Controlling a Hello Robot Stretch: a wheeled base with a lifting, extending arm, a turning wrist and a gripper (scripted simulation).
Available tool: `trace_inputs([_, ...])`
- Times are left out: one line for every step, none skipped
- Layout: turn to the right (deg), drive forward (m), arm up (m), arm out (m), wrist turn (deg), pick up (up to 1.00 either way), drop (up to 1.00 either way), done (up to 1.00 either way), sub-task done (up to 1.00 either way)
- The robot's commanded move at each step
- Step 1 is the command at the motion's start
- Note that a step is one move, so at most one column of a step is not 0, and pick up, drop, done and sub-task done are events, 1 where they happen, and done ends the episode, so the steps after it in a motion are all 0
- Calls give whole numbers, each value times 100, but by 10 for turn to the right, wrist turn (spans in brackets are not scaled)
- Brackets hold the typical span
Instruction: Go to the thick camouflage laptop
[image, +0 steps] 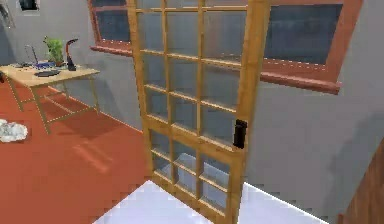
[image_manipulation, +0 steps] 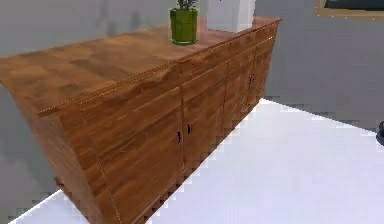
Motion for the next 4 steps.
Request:
trace_inputs([-450, 0, 0, 0, 0, 0, 0, 0, 0])
trace_inputs([-60, 0, 0, 0, 0, 0, 0, 0, 0])
trace_inputs([0, 100, 0, 0, 0, 0, 0, 0, 0])
trace_inputs([-30, 0, 0, 0, 0, 0, 0, 0, 0])
